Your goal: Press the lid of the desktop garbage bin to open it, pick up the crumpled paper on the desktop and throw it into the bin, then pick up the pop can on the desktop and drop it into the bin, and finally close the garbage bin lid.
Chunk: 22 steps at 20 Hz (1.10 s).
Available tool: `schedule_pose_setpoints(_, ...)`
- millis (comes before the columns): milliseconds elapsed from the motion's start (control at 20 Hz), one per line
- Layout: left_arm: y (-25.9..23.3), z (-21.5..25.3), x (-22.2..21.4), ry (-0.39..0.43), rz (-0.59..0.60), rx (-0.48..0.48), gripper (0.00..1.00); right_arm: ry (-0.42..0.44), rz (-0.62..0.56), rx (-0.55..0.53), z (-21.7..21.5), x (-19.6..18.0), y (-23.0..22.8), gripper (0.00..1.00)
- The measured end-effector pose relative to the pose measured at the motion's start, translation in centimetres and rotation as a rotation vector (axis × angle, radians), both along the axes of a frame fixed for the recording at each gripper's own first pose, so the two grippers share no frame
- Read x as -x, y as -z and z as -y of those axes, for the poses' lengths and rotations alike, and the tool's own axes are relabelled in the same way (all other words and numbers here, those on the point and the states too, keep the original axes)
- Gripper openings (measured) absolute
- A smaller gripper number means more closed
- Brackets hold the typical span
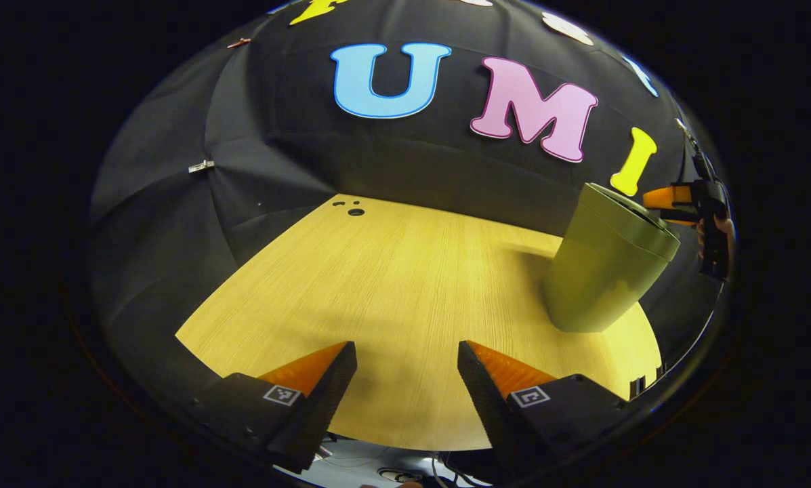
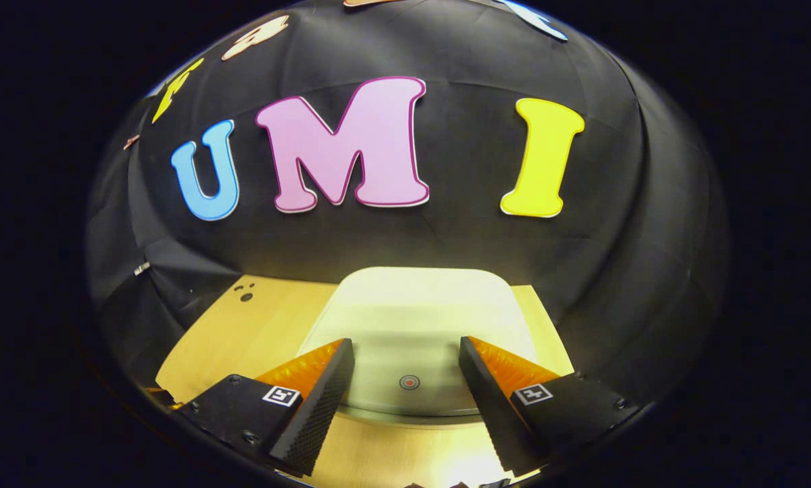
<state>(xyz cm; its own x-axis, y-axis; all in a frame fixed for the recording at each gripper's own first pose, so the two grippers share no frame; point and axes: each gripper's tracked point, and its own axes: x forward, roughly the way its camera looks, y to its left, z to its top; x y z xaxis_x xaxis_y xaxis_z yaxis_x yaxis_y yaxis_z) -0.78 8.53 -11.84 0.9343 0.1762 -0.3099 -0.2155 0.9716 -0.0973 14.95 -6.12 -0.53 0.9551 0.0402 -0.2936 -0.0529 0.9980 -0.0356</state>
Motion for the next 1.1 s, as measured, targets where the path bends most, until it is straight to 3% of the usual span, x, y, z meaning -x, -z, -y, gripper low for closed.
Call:
schedule_pose_setpoints(500,0.1,3.7,-2.7,0.045,-0.015,0.001,0.96,0.033,0.058,0.005,0.0,-0.2,0.6,0.99)
schedule_pose_setpoints(800,-1.0,5.8,-5.5,0.081,-0.003,-0.022,0.96,0.014,0.097,0.019,-0.2,-0.3,0.4,0.99)
schedule_pose_setpoints(1100,-4.1,6.8,-8.3,0.061,0.074,-0.048,0.96,-0.027,0.172,0.037,0.1,0.3,-0.7,0.98)
